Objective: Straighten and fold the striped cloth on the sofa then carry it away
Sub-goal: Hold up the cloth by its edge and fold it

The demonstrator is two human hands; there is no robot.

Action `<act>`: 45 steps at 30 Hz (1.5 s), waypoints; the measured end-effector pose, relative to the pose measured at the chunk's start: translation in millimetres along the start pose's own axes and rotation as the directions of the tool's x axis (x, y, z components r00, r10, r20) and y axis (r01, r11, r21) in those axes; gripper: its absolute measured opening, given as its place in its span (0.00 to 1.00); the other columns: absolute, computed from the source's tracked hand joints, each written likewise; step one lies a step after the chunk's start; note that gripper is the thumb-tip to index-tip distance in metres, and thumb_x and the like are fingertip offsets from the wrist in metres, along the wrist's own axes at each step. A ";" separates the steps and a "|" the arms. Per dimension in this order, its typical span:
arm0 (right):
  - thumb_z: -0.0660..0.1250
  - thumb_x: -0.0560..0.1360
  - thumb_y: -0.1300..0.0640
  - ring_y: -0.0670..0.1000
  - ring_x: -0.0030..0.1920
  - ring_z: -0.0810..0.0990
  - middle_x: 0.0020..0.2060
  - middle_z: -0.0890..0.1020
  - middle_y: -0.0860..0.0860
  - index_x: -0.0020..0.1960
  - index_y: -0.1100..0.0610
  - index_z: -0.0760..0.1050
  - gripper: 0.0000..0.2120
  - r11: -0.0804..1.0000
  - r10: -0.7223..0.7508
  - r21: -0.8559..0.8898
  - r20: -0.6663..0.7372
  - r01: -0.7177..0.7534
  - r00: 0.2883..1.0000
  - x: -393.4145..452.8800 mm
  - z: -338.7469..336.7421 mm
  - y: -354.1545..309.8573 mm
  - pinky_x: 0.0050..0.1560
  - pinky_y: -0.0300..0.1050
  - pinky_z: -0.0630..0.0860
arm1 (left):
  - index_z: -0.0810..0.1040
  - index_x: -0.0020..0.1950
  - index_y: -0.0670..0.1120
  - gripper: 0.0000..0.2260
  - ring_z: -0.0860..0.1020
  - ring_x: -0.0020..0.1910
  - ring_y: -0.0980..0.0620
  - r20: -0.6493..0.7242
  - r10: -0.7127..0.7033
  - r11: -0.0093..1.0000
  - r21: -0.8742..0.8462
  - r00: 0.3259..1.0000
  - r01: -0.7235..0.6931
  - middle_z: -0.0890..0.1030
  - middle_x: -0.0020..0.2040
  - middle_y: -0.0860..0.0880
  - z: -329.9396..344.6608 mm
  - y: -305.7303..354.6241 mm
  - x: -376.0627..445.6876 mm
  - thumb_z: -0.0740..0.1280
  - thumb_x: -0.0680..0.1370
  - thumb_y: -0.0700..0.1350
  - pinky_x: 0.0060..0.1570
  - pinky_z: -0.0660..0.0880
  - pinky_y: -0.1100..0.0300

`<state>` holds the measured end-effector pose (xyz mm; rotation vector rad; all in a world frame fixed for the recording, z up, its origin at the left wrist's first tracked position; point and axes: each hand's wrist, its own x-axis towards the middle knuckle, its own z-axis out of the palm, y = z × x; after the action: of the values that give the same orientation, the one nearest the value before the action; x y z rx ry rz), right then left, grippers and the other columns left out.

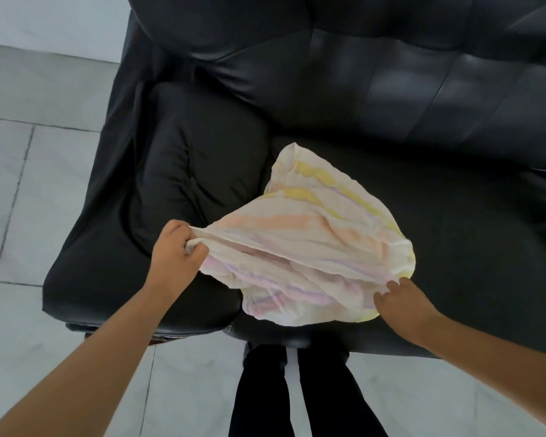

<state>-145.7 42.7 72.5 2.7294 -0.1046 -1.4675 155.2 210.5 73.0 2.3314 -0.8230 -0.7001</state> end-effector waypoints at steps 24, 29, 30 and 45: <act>0.53 0.77 0.65 0.59 0.65 0.64 0.67 0.64 0.59 0.68 0.63 0.63 0.20 0.995 -0.008 0.101 0.024 0.006 1.000 75.0 8.3 -49.1 0.61 0.48 0.65 | 0.62 0.27 0.43 0.15 0.67 0.33 0.57 -0.003 0.014 0.999 0.035 1.000 -0.014 0.68 0.39 0.45 3.4 -5.0 8.3 0.63 0.69 0.31 0.35 0.65 0.78; 0.53 0.76 0.67 0.58 0.61 0.69 0.66 0.65 0.59 0.70 0.61 0.55 0.23 0.960 0.130 0.237 0.090 -0.148 0.987 65.4 19.2 -36.3 0.52 0.47 0.68 | 0.65 0.29 0.41 0.12 0.67 0.33 0.54 0.008 -0.011 0.999 0.047 1.000 0.011 0.68 0.39 0.46 5.3 -4.4 7.2 0.63 0.69 0.30 0.33 0.65 0.74; 0.53 0.76 0.67 0.58 0.61 0.69 0.66 0.65 0.59 0.71 0.60 0.54 0.24 0.964 0.103 0.239 0.070 -0.117 0.992 65.3 20.7 -35.4 0.52 0.47 0.68 | 0.66 0.29 0.41 0.12 0.67 0.33 0.54 0.007 -0.010 0.999 0.048 1.000 0.009 0.68 0.38 0.48 5.6 -4.4 6.9 0.63 0.69 0.30 0.34 0.65 0.74; 0.68 0.71 0.60 0.63 0.60 0.72 0.63 0.70 0.63 0.64 0.66 0.64 0.24 -0.526 0.669 0.830 0.537 -0.184 0.514 82.1 17.7 -87.7 0.59 0.53 0.71 | 0.70 0.32 0.37 0.07 0.66 0.33 0.58 0.024 -0.081 0.991 0.112 0.996 0.078 0.69 0.42 0.43 9.0 -6.8 0.9 0.63 0.69 0.30 0.34 0.62 0.70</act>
<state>-111.8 123.6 -11.5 2.1129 -3.3918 -0.1680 152.7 211.3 62.0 2.4707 -0.8040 -0.7398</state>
